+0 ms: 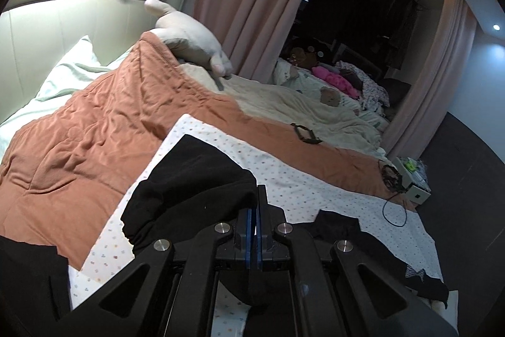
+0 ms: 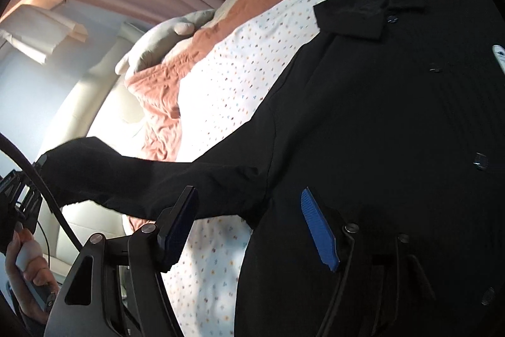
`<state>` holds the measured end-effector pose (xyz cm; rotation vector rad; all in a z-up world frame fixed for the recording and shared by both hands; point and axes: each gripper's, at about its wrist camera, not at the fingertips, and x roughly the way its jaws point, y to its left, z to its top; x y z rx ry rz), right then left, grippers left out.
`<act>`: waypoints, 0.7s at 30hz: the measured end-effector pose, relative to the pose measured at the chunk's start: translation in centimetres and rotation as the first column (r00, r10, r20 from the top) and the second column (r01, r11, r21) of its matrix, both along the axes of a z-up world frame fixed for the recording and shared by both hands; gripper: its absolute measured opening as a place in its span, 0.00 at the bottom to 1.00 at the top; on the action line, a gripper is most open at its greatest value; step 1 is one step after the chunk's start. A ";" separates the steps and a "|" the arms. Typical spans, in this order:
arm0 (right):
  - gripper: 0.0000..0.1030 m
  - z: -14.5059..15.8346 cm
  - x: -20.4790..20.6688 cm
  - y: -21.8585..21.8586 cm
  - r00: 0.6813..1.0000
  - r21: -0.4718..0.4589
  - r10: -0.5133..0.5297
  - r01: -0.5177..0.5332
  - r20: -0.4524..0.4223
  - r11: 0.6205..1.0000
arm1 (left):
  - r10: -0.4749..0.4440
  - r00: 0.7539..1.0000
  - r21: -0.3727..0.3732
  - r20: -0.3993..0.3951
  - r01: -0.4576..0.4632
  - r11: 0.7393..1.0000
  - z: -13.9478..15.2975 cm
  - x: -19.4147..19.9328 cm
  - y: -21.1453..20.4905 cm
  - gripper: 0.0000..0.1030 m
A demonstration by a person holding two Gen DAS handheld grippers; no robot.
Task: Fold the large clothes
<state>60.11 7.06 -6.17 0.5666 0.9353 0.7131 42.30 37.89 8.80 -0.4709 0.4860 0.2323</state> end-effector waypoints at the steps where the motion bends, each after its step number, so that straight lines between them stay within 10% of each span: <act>1: 0.64 0.5 -0.4 -0.8 1.000 -0.005 0.002 -0.002 0.010 1.000 | -0.022 1.000 0.001 0.011 0.022 1.000 0.5 0.2 -0.8 0.04; 21: 0.64 2.4 -6.7 -17.0 0.973 0.058 -0.228 0.226 0.034 0.972 | -0.434 0.901 0.022 -0.008 0.434 0.901 -0.5 8.8 -18.3 0.04</act>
